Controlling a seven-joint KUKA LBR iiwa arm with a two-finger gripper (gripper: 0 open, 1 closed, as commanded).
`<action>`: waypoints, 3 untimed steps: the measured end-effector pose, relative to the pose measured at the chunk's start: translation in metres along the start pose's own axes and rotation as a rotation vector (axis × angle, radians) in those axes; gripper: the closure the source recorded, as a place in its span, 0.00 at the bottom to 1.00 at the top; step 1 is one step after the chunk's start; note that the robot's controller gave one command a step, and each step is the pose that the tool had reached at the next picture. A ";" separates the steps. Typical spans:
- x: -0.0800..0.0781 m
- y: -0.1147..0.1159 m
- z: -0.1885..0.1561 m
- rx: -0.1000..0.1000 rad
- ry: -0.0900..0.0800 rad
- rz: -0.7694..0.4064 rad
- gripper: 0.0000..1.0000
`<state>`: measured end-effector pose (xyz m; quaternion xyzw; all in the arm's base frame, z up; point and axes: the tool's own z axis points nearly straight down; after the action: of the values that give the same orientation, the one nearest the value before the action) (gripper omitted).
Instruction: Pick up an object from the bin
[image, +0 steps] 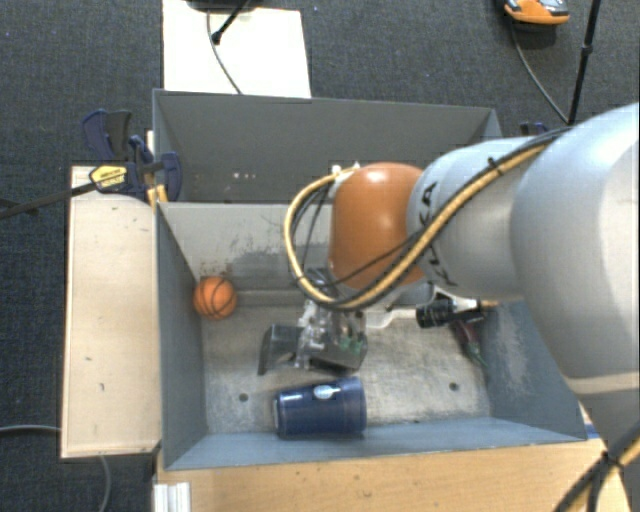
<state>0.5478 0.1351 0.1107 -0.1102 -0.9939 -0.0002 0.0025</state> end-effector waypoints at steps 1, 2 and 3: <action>0.000 0.008 -0.031 -0.003 -0.010 -0.008 0.00; 0.002 0.015 -0.017 -0.005 -0.014 0.003 1.00; 0.002 0.015 -0.017 -0.005 -0.014 0.004 1.00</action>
Offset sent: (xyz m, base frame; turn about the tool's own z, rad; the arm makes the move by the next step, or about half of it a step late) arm 0.0000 0.0000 0.0000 0.0000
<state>0.5489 0.1501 0.1281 -0.1124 -0.9936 -0.0021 -0.0049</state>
